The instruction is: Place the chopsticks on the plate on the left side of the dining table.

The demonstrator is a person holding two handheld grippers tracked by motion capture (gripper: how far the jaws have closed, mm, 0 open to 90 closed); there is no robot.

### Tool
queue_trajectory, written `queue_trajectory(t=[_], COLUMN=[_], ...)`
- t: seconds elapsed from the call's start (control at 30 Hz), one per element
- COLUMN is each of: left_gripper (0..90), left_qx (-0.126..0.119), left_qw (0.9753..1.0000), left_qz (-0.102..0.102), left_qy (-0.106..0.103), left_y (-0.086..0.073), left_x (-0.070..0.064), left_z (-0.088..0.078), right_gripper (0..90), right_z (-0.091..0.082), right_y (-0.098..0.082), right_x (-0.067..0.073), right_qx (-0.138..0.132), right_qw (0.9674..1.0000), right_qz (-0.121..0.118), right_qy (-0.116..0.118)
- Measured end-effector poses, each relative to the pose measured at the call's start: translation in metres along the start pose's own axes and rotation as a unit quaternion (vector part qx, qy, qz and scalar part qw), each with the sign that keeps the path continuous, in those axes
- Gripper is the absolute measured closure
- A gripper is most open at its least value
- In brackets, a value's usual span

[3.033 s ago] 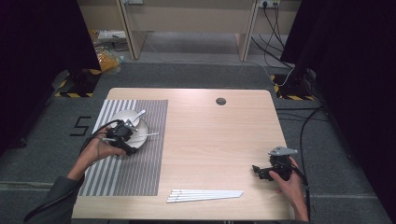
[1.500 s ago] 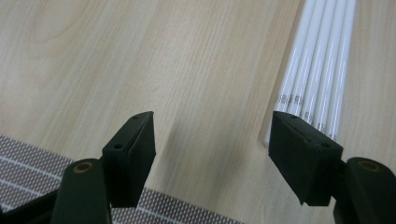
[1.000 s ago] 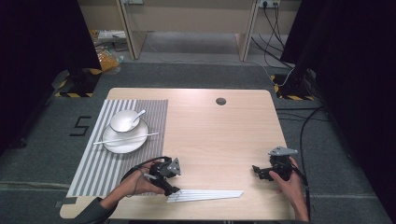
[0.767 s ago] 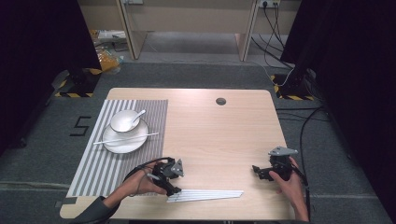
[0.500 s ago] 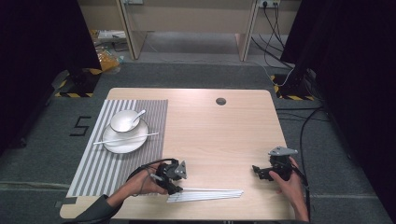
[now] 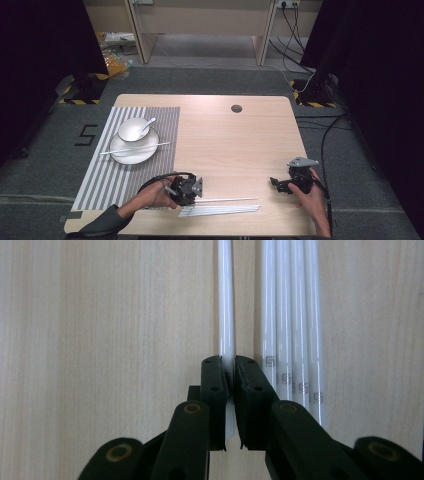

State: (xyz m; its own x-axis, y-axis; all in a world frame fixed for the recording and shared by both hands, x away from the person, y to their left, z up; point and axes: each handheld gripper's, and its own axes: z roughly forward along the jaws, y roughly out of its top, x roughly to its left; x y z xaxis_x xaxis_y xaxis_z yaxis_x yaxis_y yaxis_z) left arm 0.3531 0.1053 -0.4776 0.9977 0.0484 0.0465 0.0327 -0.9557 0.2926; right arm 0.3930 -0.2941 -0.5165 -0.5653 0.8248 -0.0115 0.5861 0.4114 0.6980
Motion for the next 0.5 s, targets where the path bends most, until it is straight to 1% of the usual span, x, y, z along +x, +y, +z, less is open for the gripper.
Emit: queue_trajectory(t=[0.13,0.37,0.5], left_gripper=[83.3,83.4,83.3], left_qx=[0.000,0.015,0.018], left_qw=[0.9999,0.9996,0.9991], left_qz=[-0.010,-0.024,-0.036], left_qy=[0.000,0.005,0.007], left_y=[-0.009,-0.028,-0.040], left_x=[0.003,0.007,0.008], left_z=[-0.003,-0.010,-0.015], right_gripper=[0.3,0.4,0.3], right_z=[0.000,0.000,0.000], right_y=[0.000,0.000,0.000], right_x=[0.000,0.000,0.000], right_qx=[0.000,-0.001,-0.001], right_qw=[1.0000,1.0000,1.0000], right_qz=[0.000,0.000,0.000], right_qy=[0.000,0.000,0.000])
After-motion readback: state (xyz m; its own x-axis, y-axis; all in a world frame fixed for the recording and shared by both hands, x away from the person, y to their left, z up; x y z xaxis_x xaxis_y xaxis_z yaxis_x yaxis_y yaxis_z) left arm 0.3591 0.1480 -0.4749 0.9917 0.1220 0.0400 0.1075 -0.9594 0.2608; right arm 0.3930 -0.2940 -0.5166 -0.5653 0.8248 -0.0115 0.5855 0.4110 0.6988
